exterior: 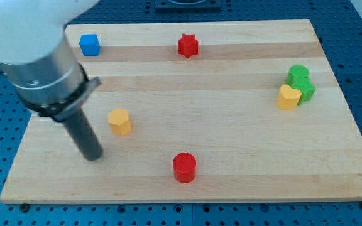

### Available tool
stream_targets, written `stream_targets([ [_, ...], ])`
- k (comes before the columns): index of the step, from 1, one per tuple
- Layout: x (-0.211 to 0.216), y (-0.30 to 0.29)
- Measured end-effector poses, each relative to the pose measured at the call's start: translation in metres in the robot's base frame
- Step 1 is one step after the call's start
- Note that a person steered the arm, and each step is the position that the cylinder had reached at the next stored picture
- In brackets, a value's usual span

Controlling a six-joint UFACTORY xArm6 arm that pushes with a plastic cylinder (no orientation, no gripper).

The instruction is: Move the yellow hexagon diagonally top right to the red circle

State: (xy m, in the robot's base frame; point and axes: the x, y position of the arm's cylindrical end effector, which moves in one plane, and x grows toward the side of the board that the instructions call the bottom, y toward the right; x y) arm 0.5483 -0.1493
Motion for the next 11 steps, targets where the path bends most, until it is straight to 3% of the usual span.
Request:
stream_targets([
  [1, -0.029, 0.057],
  [2, -0.026, 0.059],
  [3, -0.018, 0.045],
  [4, 0.016, -0.012],
  [5, -0.012, -0.045],
  [7, -0.033, -0.035],
  [8, -0.034, -0.020],
  [11, -0.036, 0.117],
])
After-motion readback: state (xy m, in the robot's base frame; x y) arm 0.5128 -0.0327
